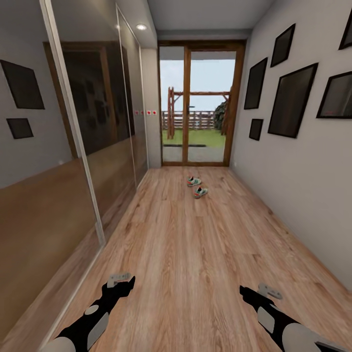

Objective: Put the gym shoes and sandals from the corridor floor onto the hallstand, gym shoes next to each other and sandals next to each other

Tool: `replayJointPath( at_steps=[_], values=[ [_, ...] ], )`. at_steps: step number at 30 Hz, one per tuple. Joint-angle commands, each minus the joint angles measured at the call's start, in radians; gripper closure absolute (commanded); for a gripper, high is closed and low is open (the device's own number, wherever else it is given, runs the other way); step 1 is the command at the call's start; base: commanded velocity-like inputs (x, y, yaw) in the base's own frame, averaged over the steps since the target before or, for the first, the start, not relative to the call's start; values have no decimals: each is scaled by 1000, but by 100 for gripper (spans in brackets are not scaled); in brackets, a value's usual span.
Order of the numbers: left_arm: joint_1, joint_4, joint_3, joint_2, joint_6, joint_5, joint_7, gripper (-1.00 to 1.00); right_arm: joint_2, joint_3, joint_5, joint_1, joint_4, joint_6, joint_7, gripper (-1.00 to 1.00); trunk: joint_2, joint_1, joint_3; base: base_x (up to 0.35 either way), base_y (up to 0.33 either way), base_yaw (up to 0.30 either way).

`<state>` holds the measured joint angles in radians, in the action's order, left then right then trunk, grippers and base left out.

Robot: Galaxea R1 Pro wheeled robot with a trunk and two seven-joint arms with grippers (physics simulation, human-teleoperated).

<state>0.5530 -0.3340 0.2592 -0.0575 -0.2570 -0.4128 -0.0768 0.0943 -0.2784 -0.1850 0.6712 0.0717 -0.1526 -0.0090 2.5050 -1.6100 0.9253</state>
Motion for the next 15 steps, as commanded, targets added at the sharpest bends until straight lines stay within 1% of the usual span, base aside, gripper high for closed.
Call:
replayJointPath(
  at_steps=[1,15],
  values=[
    [1,1,6,-1,-4,-11,-3,-100,0,2,-10,1,-1,-4,0,-100,0,0,1,347,0,0],
    [1,1,6,-1,-4,-11,-3,-100,1,2,-9,1,-1,-4,-3,-100,0,0,1,347,0,0]
  ],
)
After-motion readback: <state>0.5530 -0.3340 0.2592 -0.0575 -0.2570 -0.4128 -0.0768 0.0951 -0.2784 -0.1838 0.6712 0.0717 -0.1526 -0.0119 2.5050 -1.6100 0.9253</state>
